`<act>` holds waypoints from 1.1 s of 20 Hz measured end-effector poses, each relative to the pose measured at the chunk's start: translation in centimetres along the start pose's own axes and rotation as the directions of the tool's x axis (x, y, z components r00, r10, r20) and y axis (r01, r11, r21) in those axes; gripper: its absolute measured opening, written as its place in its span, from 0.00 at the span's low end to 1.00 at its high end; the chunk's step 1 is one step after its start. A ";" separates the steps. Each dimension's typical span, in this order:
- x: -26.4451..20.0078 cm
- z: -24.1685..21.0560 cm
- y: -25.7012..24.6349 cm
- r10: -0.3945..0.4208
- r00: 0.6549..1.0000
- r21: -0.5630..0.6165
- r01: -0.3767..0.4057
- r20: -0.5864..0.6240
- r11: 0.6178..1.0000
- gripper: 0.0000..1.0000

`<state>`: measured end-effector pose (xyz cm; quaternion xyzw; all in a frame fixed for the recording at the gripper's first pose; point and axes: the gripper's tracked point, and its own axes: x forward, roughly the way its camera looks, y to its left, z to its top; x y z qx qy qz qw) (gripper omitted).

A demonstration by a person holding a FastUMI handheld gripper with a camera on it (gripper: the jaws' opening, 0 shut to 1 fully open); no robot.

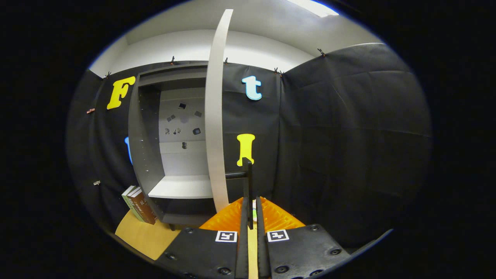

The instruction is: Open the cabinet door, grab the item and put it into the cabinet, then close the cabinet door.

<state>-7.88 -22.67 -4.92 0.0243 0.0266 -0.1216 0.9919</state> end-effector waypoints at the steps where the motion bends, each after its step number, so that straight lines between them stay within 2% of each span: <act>1: -0.2 0.0 0.3 -0.005 1.000 -0.019 0.005 0.007 1.000 0.14; 5: -1.4 2.4 0.1 -0.053 0.995 -0.085 0.060 0.080 0.995 0.14; 6: -1.7 3.1 -0.6 -0.093 0.989 -0.092 0.104 0.111 0.990 0.31; 8: -2.6 4.8 -0.9 -0.108 0.978 -0.079 0.124 0.181 0.989 0.66; 9: -3.2 5.8 -0.9 -0.114 0.970 -0.065 0.131 0.217 0.989 0.72; 10: -3.6 6.4 -0.7 -0.105 0.964 -0.052 0.121 0.246 0.991 0.83; 12: -3.9 7.2 1.3 -0.058 0.962 -0.044 0.072 0.266 0.996 0.94; 14: -4.2 7.0 3.3 0.007 0.967 -0.025 -0.001 0.256 1.000 0.97; 17: -4.6 6.1 6.9 0.117 0.968 0.002 -0.121 0.220 0.993 0.97; 22: -4.6 1.8 12.1 0.222 0.969 -0.092 -0.212 0.110 0.973 0.97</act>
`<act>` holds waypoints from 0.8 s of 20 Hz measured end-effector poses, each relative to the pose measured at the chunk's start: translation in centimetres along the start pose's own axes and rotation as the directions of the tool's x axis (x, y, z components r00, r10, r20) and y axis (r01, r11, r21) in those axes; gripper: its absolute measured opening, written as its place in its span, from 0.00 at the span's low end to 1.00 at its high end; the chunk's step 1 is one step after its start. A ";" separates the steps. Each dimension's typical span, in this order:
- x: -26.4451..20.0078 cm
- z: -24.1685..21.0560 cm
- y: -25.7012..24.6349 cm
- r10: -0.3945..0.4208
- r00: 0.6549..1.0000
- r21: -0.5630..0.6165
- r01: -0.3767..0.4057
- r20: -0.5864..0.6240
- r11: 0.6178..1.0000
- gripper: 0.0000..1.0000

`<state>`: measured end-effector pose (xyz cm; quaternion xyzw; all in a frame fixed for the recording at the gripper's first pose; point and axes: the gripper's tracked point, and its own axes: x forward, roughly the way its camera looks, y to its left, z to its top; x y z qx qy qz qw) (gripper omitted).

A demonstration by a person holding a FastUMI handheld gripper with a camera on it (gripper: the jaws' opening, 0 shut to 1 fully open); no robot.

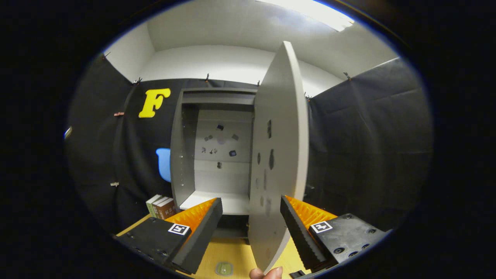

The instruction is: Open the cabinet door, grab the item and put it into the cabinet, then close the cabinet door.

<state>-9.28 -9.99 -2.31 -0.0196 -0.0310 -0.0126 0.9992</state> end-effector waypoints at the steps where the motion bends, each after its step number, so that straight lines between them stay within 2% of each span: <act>1: 0.4 -1.1 1.4 0.028 0.999 -0.001 -0.028 -0.036 1.000 0.97; 5: 1.4 -8.8 7.3 0.146 0.963 0.044 -0.140 -0.225 0.989 0.98; 9: 2.5 -17.6 10.5 0.203 0.880 0.067 -0.193 -0.429 0.979 0.98; 12: 3.3 -23.2 10.9 0.209 0.823 0.102 -0.183 -0.528 0.978 0.98; 16: 4.8 -32.1 10.0 0.175 0.739 0.115 -0.131 -0.651 0.985 0.99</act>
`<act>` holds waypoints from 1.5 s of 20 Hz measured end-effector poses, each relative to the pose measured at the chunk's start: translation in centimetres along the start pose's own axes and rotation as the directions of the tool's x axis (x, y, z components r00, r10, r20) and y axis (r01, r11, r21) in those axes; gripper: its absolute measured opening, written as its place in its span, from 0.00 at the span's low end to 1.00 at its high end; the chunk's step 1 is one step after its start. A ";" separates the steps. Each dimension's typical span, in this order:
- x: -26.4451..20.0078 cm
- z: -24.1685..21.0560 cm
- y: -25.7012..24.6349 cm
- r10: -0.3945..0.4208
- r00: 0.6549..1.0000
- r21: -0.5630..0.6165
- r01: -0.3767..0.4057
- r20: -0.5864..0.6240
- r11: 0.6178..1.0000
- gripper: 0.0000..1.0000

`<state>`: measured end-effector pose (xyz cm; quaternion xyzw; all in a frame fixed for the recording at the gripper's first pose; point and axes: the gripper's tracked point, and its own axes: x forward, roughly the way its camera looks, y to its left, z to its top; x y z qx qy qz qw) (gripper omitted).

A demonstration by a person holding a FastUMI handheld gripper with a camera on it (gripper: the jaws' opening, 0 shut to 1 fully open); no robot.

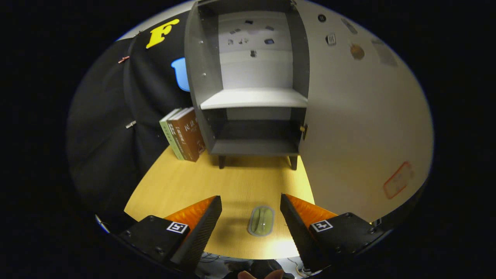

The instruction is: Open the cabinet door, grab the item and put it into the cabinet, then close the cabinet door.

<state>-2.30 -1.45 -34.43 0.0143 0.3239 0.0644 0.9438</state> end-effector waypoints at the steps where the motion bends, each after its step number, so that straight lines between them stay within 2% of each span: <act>1: 2.0 -1.2 -0.3 -0.010 0.999 0.000 0.010 -0.033 1.000 0.99; 7: 7.4 -7.7 -2.1 -0.002 0.988 0.017 0.004 -0.155 1.000 0.98; 15: 13.5 -13.9 -2.4 -0.001 0.961 0.021 0.007 -0.275 1.000 0.98; 17: 14.5 -15.1 -2.6 -0.006 0.953 0.033 0.016 -0.302 0.999 0.95; 18: 15.0 -15.8 -2.9 -0.014 0.949 0.033 0.026 -0.316 0.999 0.85; 19: 15.3 -16.6 -3.2 -0.019 0.943 0.035 0.033 -0.333 0.999 0.81; 20: 15.2 -16.5 -3.6 -0.038 0.945 0.024 0.048 -0.323 0.999 0.71; 21: 15.7 -16.5 -3.6 -0.033 0.946 0.030 0.045 -0.323 0.999 0.68; 23: 16.3 -16.5 -3.9 -0.047 0.948 0.028 0.058 -0.314 0.998 0.67; 25: 15.8 -15.6 -3.8 -0.043 0.950 0.064 0.066 -0.309 0.996 0.45; 27: 15.7 -15.8 -4.0 -0.057 0.948 0.042 0.074 -0.313 0.996 0.24; 30: 15.5 -15.6 -4.3 -0.086 0.948 0.003 0.091 -0.306 0.996 0.18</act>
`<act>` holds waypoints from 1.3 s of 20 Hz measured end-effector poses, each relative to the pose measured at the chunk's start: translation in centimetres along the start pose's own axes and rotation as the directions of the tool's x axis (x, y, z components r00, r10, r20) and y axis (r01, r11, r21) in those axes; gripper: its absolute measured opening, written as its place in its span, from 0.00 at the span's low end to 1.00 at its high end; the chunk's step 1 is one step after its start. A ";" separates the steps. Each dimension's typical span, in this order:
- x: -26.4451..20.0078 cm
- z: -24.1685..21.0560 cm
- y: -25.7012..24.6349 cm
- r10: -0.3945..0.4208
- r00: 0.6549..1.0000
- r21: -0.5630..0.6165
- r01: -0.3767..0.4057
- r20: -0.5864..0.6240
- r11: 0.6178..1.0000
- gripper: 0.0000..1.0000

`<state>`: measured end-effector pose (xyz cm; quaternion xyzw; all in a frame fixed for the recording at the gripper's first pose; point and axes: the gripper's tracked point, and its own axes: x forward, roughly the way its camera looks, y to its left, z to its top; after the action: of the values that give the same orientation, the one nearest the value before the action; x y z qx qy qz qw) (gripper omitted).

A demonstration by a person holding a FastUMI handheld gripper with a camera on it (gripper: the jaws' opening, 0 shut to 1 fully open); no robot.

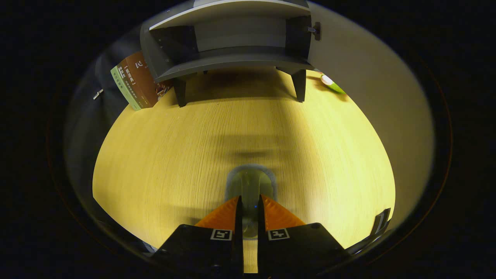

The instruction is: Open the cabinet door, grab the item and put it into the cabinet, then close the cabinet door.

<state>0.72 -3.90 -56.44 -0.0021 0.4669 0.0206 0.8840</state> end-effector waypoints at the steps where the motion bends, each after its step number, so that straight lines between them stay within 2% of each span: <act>1: -0.6 0.1 0.1 0.002 1.000 0.002 -0.002 0.005 1.000 0.18; 5: -4.0 2.9 0.7 0.006 0.999 0.033 -0.008 0.052 0.999 0.18; 9: -9.2 7.9 1.8 -0.006 0.987 0.032 0.001 0.161 1.000 0.18; 14: -16.1 13.1 5.1 0.079 0.971 0.036 -0.090 0.225 0.995 0.18; 22: -23.9 25.5 7.0 0.047 0.912 0.016 -0.058 0.408 0.998 0.18; 26: -24.8 31.8 7.4 0.027 0.889 0.030 -0.045 0.457 0.999 0.18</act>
<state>12.67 3.33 -17.90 0.0289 0.2466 0.0277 0.9683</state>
